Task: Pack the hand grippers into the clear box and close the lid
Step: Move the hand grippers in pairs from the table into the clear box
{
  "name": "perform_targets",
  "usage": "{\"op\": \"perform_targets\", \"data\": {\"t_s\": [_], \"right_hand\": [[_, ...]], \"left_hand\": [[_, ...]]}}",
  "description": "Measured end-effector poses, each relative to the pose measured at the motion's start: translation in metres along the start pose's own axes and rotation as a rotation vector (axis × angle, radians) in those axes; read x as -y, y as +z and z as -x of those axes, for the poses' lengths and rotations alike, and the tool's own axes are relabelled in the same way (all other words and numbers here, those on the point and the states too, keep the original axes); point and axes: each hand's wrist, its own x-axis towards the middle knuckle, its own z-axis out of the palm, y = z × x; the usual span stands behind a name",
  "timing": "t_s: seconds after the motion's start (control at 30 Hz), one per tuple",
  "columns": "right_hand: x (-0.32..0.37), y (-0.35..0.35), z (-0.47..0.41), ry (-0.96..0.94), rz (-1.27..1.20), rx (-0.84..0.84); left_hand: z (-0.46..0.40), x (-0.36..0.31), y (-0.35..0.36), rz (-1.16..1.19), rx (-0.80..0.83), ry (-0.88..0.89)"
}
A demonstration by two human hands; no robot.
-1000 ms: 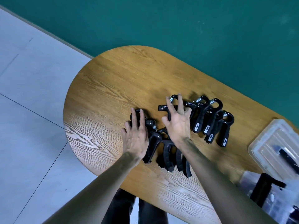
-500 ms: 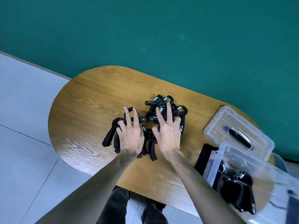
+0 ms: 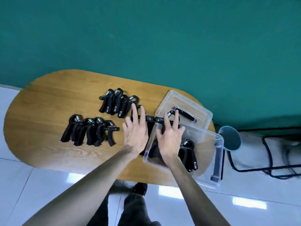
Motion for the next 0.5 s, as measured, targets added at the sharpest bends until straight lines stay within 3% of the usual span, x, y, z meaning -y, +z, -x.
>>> {"op": "perform_targets", "data": {"t_s": [0.2, 0.3, 0.5], "right_hand": [[-0.071, -0.023, 0.022, 0.046, 0.003, -0.044], [-0.097, -0.022, 0.037, 0.181, -0.032, -0.009], [-0.143, -0.022, 0.057, 0.293, 0.037, 0.028]], "left_hand": [[0.022, -0.082, 0.021, 0.019, 0.05, 0.19], [0.035, -0.108, 0.039, 0.036, 0.092, 0.204], [0.047, -0.097, 0.073, -0.059, 0.08, 0.189]]}}
